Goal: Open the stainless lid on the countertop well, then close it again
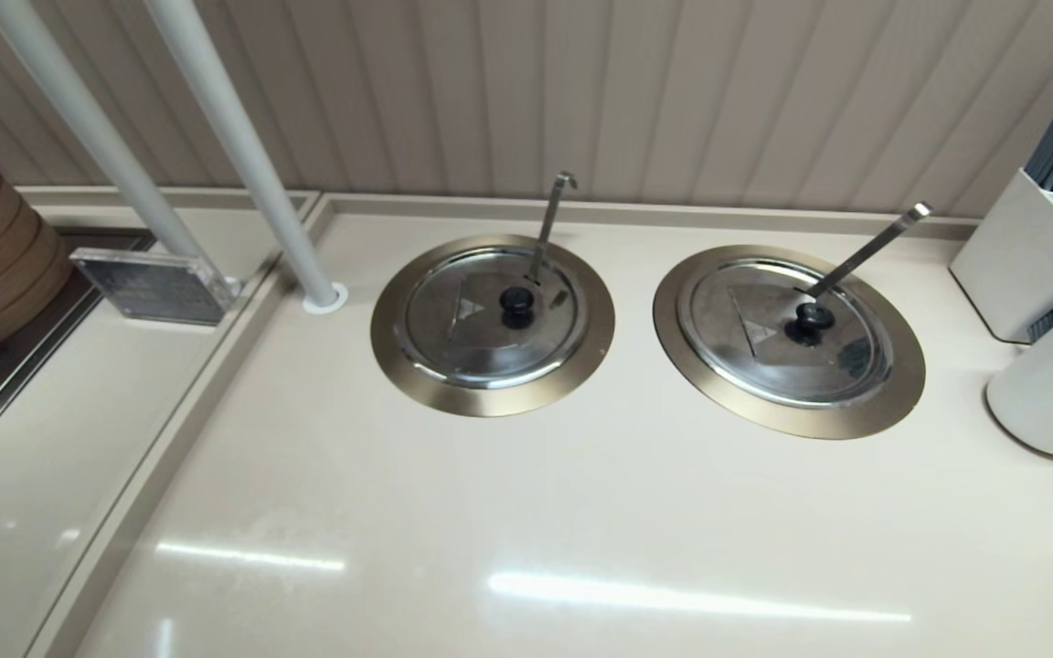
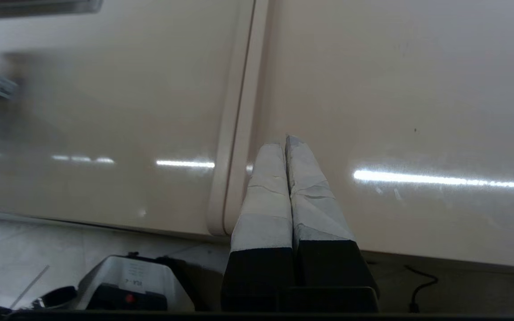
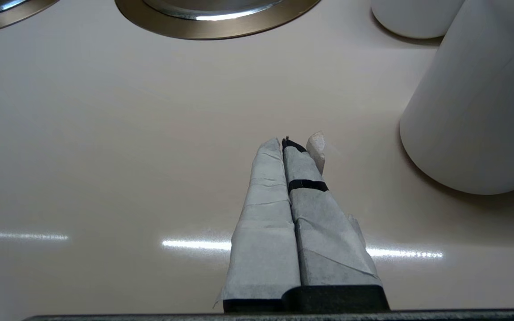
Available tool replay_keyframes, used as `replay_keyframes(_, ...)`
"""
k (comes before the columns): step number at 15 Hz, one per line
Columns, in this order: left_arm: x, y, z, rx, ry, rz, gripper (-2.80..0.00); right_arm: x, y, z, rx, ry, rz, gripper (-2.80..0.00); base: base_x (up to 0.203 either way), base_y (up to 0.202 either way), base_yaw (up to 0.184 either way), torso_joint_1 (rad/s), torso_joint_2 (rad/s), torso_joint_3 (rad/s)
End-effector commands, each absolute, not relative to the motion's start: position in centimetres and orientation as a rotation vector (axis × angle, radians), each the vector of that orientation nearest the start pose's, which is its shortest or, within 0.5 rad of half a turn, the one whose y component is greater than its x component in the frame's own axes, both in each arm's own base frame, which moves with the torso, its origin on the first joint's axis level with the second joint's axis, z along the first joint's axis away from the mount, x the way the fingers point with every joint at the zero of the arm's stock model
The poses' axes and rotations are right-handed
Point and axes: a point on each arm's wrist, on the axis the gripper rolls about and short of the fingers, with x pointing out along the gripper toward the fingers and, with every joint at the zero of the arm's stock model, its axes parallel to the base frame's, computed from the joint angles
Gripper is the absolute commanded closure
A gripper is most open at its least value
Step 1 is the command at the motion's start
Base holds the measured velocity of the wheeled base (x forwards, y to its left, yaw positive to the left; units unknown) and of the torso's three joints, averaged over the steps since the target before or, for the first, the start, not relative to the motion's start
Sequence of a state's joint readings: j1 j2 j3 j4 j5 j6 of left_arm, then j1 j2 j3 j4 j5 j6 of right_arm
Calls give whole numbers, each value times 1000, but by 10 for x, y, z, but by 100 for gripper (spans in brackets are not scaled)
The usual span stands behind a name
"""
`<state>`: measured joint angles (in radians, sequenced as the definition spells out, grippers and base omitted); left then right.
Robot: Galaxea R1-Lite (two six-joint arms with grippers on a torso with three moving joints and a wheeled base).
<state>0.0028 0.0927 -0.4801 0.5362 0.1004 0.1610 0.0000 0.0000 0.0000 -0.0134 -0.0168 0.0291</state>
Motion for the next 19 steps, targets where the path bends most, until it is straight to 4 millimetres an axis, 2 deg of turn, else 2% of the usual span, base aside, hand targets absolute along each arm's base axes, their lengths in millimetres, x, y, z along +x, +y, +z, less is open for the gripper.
replay_keyframes(1,-53,2,107,154,187,88,0,-22,0,76,27,-9,-17,0,0,0,0,0,0,0)
replay_keyframes(2,-41,2,92,140,170,84,0,-22,0,76,11,-9,-14,0,0,0,0,0,0,0)
replay_keyframes(3,-31,1,90,120,52,66,0,-22,0,75,-3,-6,-9,0,0,0,0,0,0,0)
replay_keyframes(5,-26,1,94,98,-93,36,0,-22,0,75,0,-6,-9,0,0,0,0,0,0,0)
replay_keyframes(7,-23,-1,75,105,4,-30,0,-22,0,75,-2,-8,-8,0,0,0,0,0,0,0)
replay_keyframes(19,-23,-1,75,67,4,-23,0,-22,0,75,11,-8,-13,0,0,0,0,0,0,0)
